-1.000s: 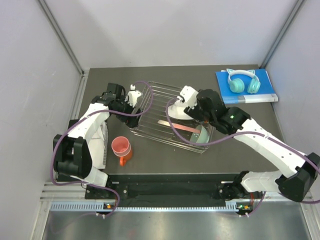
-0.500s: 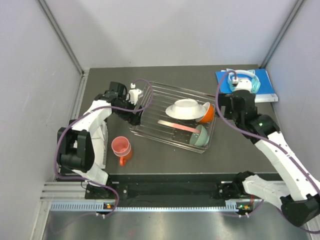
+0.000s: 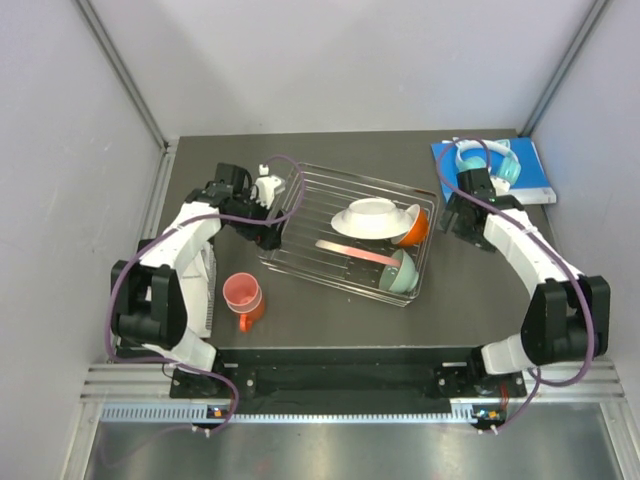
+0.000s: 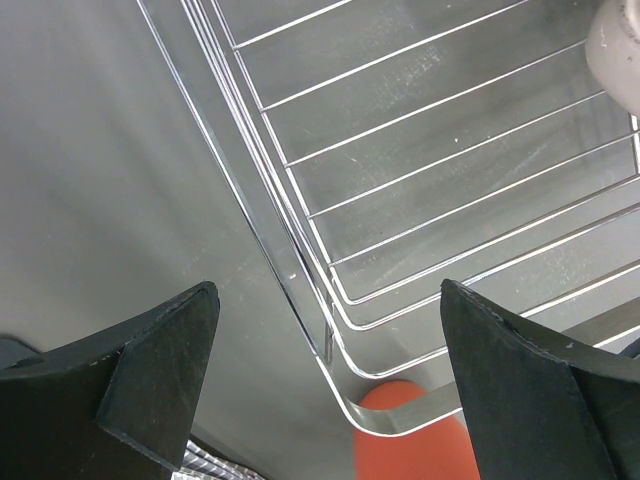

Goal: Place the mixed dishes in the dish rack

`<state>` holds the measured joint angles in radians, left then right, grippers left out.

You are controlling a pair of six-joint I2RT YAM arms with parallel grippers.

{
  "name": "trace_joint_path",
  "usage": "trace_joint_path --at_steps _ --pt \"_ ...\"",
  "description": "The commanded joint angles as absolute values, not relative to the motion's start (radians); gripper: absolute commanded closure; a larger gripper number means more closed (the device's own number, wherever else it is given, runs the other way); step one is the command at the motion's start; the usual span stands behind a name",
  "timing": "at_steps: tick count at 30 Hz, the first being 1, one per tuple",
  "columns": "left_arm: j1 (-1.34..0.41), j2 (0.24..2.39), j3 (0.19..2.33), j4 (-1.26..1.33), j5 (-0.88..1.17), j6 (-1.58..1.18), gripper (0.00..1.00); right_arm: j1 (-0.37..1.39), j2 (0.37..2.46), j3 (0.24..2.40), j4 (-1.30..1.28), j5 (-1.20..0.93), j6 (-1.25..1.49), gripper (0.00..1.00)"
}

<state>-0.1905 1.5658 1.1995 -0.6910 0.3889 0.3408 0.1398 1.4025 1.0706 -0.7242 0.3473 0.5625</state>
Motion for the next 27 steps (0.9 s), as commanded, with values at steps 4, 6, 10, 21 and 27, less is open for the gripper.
trace_joint_path --at_steps 4,6,10,21,27 --pt "-0.186 1.517 1.178 -0.657 0.420 0.337 0.04 0.135 1.535 1.189 -0.664 0.364 0.588 0.00" --pt "-0.186 1.520 1.174 -0.649 0.431 0.336 0.04 0.135 1.574 1.213 -0.653 0.345 0.589 0.00" --pt "-0.186 1.546 1.167 -0.634 0.451 0.324 0.05 0.135 1.640 1.273 -0.658 0.325 0.594 0.00" --pt "-0.196 1.585 1.161 -0.672 0.572 0.302 0.06 0.137 1.762 1.419 -0.658 0.265 0.589 0.00" --pt "-0.239 1.557 1.140 -0.716 0.601 0.316 0.02 0.137 1.847 1.531 -0.670 0.245 0.568 0.00"
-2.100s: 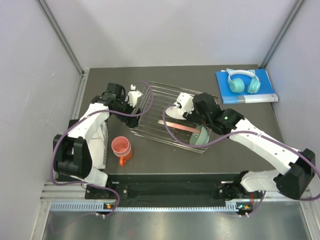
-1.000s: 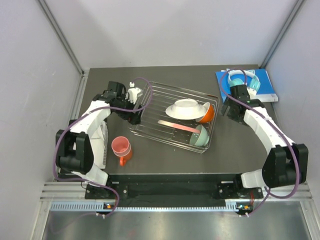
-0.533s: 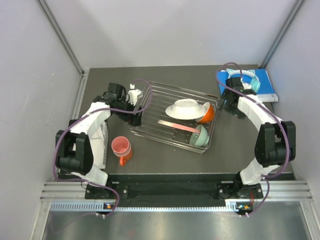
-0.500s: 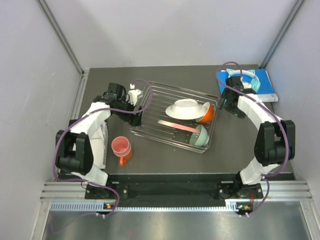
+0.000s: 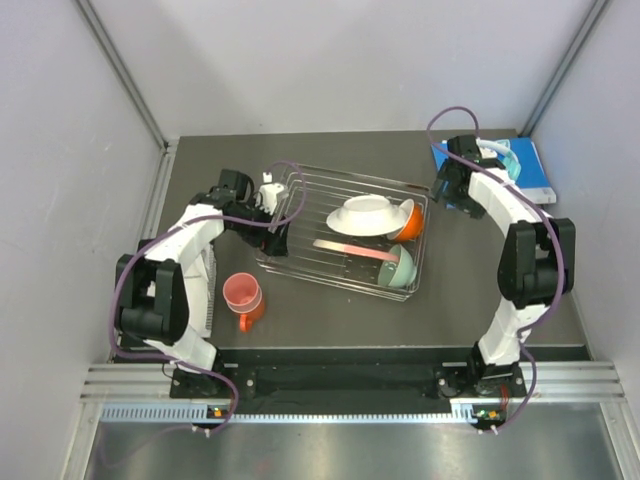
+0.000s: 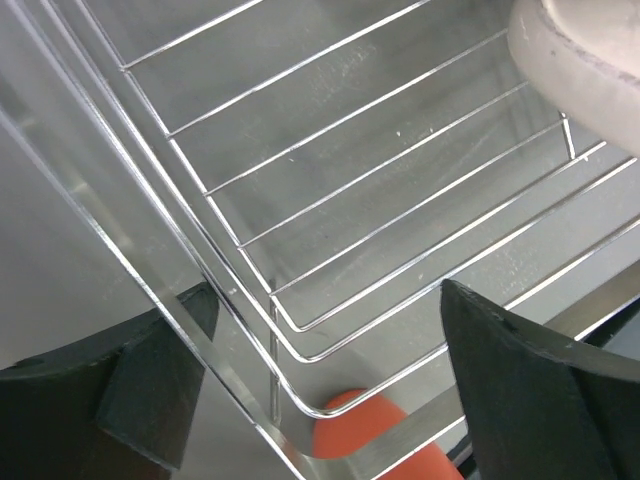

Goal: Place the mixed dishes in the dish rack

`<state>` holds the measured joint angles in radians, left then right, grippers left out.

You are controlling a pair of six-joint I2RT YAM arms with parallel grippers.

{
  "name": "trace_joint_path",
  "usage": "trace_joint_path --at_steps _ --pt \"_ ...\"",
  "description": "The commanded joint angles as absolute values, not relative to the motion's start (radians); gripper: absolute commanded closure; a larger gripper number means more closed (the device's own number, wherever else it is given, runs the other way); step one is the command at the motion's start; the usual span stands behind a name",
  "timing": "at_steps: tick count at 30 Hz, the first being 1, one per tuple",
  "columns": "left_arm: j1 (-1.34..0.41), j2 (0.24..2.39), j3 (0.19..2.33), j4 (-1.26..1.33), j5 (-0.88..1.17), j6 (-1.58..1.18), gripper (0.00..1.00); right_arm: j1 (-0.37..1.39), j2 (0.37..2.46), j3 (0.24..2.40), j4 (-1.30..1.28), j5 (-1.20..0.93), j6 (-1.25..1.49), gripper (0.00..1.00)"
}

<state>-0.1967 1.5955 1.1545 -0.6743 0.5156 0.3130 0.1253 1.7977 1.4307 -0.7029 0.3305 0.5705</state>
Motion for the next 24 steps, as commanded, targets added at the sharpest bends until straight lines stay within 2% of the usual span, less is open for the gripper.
trace_joint_path --at_steps 1,15,24 --pt "-0.247 1.557 1.143 -0.722 0.603 0.314 0.02 0.138 1.856 1.545 -0.675 0.239 0.566 0.00" --pt "-0.353 1.516 1.154 -0.805 0.614 0.339 0.01 0.141 2.008 1.767 -0.733 0.204 0.515 0.00" --pt "-0.351 1.451 1.140 -0.861 0.523 0.374 0.01 0.144 2.033 1.786 -0.723 0.152 0.489 0.01"
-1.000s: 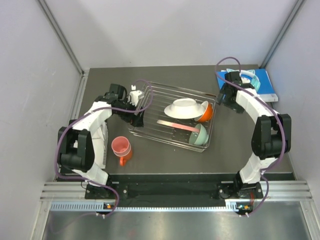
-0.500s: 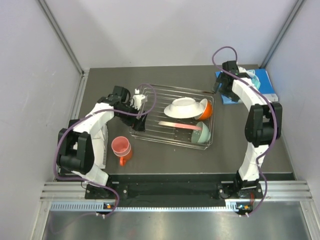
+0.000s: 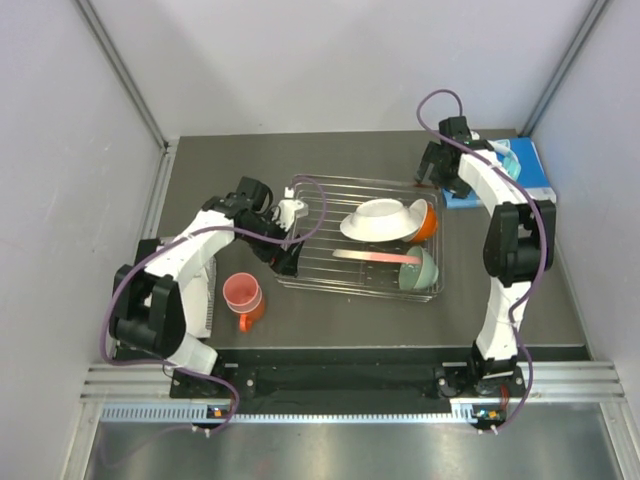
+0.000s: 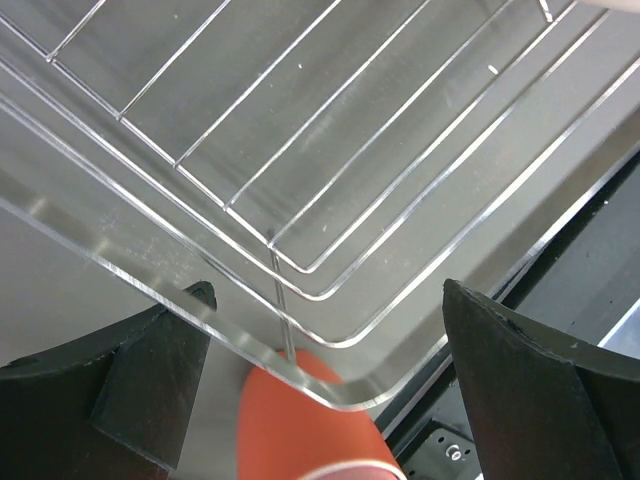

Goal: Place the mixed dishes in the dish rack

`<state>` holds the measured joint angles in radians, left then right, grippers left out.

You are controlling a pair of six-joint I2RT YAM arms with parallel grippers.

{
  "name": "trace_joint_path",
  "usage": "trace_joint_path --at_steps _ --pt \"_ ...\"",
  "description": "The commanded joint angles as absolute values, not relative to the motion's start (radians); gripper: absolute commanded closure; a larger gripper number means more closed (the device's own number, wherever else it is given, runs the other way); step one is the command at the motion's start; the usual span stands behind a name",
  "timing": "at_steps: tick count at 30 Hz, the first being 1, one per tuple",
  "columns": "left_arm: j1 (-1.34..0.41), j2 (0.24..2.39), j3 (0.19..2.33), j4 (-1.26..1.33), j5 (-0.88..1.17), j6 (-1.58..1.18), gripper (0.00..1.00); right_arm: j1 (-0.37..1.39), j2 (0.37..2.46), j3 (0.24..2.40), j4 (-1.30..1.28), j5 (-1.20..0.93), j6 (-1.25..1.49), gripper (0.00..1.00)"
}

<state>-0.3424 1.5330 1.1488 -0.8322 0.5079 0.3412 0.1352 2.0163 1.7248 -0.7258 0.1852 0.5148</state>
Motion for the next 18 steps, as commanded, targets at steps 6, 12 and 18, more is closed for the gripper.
trace_joint_path --at_steps 6,12,18 --pt "-0.350 1.402 1.167 -0.903 0.467 0.384 0.01 0.164 2.048 1.827 -0.730 0.138 0.459 0.00" --pt "-0.305 1.263 1.261 -0.880 0.295 0.403 0.01 0.166 1.954 1.887 -0.687 0.250 0.431 0.00" --pt "-0.249 1.172 1.255 -0.997 0.224 0.483 0.02 0.175 1.784 1.836 -0.623 0.321 0.420 0.00"
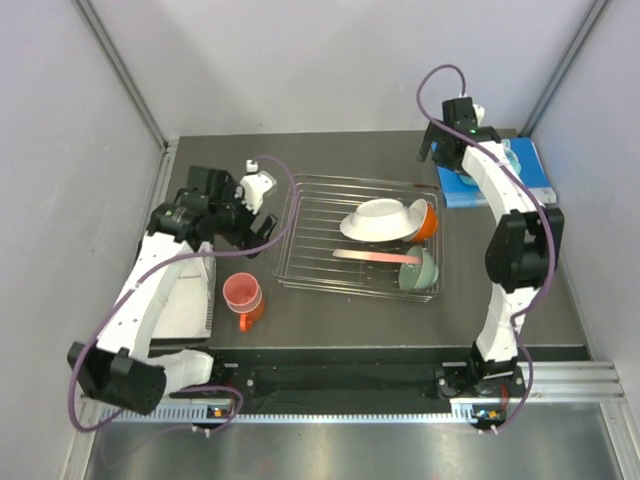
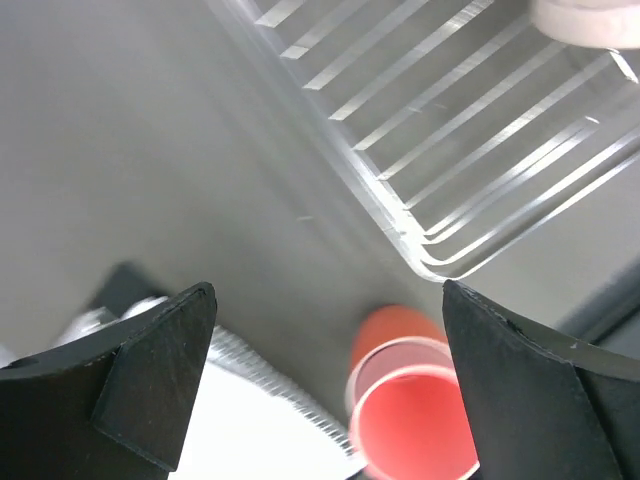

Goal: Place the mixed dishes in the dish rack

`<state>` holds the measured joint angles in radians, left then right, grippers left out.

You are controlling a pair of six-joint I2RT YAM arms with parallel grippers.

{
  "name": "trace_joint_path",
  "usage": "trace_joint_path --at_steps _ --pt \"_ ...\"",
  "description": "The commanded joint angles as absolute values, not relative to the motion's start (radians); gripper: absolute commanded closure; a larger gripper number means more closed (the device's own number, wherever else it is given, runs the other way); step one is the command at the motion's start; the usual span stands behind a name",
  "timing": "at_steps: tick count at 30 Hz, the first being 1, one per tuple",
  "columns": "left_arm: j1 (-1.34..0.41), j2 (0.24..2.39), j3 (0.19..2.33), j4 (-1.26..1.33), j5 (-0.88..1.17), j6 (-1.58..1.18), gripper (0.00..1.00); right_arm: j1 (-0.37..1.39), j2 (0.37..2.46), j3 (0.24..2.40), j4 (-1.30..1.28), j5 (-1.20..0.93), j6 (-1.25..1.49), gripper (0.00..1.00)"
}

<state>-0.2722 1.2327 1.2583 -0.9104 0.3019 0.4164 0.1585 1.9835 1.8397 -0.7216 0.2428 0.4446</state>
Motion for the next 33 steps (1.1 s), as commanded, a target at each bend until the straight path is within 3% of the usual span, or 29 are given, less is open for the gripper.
trace_joint_path --at_steps 1,5,10,19,30,31,33 --pt "-0.244 1.145 1.234 -1.023 0.207 0.492 0.05 0.186 1.707 1.804 -0.599 0.331 0.416 0.00" --pt "-0.239 1.053 1.111 -1.028 0.180 0.520 0.12 0.221 1.479 1.565 -0.462 0.295 0.387 0.00" --pt "-0.239 0.994 1.051 -1.032 0.172 0.508 0.16 0.252 1.300 1.437 -0.460 0.261 0.371 0.00" --pt "-0.239 0.999 1.039 -1.046 0.195 0.497 0.30 0.265 1.201 1.342 -0.500 0.262 0.350 0.00" --pt "-0.239 0.999 0.945 -1.017 0.199 0.518 0.32 0.265 1.167 1.338 -0.526 0.236 0.364 0.00" --pt "-0.238 1.000 0.943 -1.014 0.201 0.518 0.34 0.265 1.163 1.335 -0.525 0.233 0.364 0.00" --pt "-0.239 1.008 0.940 -1.009 0.209 0.523 0.58 0.264 1.149 1.328 -0.522 0.224 0.368 0.01"
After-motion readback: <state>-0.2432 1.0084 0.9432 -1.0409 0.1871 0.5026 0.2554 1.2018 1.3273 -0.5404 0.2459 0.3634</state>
